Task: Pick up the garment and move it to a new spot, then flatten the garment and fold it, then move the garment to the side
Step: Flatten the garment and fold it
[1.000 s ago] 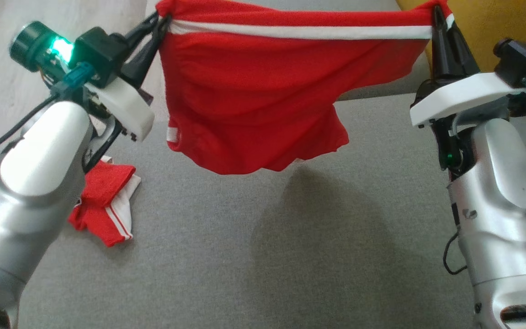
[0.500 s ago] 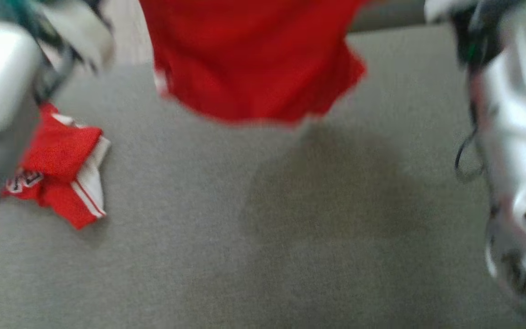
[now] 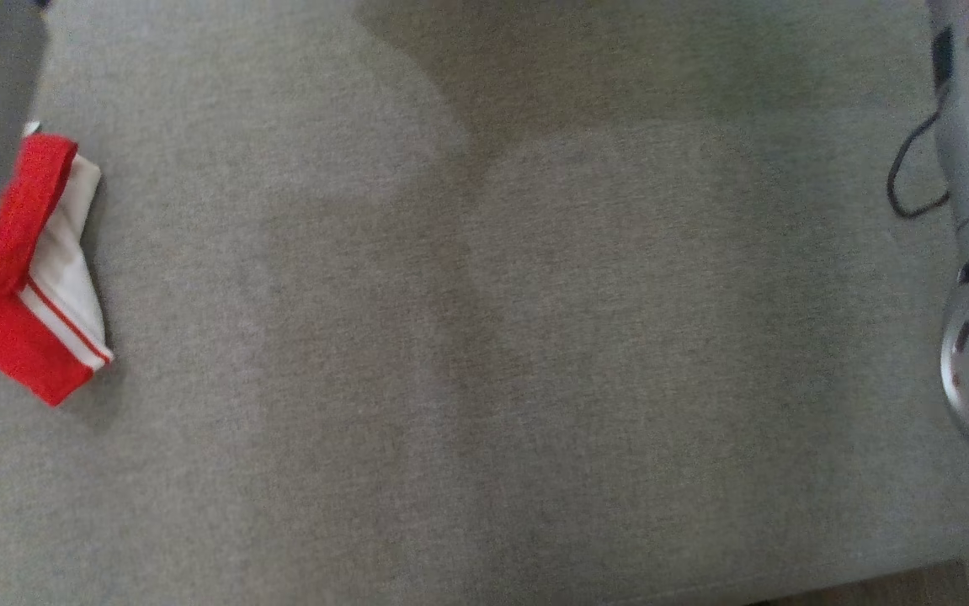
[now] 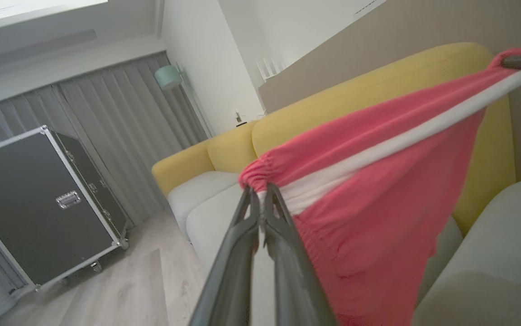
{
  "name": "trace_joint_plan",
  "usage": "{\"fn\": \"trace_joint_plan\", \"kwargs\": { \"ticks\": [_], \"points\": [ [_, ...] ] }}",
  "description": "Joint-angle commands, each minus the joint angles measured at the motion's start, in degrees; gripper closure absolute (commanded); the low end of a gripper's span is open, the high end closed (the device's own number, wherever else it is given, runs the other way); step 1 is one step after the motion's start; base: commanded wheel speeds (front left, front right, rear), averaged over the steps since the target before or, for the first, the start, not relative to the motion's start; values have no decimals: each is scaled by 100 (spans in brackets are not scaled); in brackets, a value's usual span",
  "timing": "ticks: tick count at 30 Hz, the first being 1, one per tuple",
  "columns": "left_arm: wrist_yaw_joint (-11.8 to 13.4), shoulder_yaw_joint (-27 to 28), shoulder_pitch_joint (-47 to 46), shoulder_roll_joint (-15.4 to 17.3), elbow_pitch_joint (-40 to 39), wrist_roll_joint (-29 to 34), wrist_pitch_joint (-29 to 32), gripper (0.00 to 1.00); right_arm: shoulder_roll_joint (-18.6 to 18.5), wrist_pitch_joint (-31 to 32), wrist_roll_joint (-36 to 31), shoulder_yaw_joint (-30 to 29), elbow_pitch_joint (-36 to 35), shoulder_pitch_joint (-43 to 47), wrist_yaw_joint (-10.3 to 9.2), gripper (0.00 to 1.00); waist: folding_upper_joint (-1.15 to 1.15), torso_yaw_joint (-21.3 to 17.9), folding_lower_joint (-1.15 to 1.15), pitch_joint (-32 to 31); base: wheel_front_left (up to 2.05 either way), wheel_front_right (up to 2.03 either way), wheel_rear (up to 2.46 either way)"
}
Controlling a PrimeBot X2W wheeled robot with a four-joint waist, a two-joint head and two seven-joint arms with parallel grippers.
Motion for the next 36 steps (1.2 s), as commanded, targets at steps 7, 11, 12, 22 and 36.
{"fn": "trace_joint_plan", "kwargs": {
  "ticks": [7, 11, 12, 22, 36],
  "points": [
    [-41, 264, 1212, -34, -447, 105, -31, 100, -32, -30, -737, -177, 630, 781, 19, 100, 0, 281, -3, -28, 0, 0, 0],
    [-86, 138, 2084, -62, -514, 32, -31, 100, -170, 413, -912, -12, 1015, 1210, 19, 100, 0, 355, -3, -352, 0, 0, 0],
    [-92, 89, 2282, -61, -539, 17, -32, 100, -187, 554, -921, 63, 1063, 1324, 19, 100, 0, 370, -3, -441, 0, 0, 0],
    [-102, -907, 3676, 20, -892, -189, -32, 100, -467, 1973, -631, 1409, 1178, 2515, 19, 100, 0, 455, -3, -1363, 0, 0, 0],
    [-89, -1144, 5036, -44, -1220, -218, -32, 100, -1085, 3076, 1503, 3627, 619, 3823, 19, 100, 0, 330, -3, -2477, 0, 0, 0]
  ]
}}
